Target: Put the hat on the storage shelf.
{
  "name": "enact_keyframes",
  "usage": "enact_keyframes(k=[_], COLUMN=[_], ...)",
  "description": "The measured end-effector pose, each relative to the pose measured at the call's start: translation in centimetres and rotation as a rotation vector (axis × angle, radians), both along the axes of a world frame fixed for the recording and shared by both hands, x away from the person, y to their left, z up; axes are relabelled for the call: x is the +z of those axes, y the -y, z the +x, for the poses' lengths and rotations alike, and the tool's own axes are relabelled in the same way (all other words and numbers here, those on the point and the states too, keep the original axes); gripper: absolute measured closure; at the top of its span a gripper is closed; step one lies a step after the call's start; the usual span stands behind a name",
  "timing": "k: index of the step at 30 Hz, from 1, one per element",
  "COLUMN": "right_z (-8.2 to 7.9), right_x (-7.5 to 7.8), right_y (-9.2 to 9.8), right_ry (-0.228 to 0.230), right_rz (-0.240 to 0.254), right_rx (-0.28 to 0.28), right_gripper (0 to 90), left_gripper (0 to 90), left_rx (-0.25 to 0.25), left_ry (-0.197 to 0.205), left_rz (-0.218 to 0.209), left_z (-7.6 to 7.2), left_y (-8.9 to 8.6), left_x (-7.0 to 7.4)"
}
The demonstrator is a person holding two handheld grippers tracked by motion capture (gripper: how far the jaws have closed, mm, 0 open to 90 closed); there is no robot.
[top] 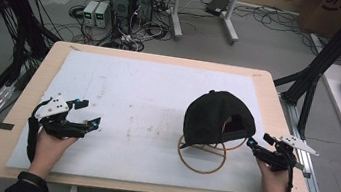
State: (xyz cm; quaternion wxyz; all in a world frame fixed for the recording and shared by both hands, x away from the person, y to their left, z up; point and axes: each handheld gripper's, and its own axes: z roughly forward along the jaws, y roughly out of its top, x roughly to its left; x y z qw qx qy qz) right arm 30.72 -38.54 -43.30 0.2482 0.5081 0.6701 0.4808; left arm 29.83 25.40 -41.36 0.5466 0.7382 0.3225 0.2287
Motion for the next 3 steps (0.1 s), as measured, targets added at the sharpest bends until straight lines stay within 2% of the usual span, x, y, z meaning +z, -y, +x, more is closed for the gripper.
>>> enact_keyframes(k=[3], right_z=[0.04], right_x=[0.00], right_y=[0.00], right_ry=[0.000], right_rz=[0.001], right_rx=[0.001], right_gripper=[26.7], left_gripper=[20.0], left_rx=[0.004], left_ry=[0.002], left_rz=[-0.003], left_z=[-0.01], left_y=[-0.04], left_x=[0.04])
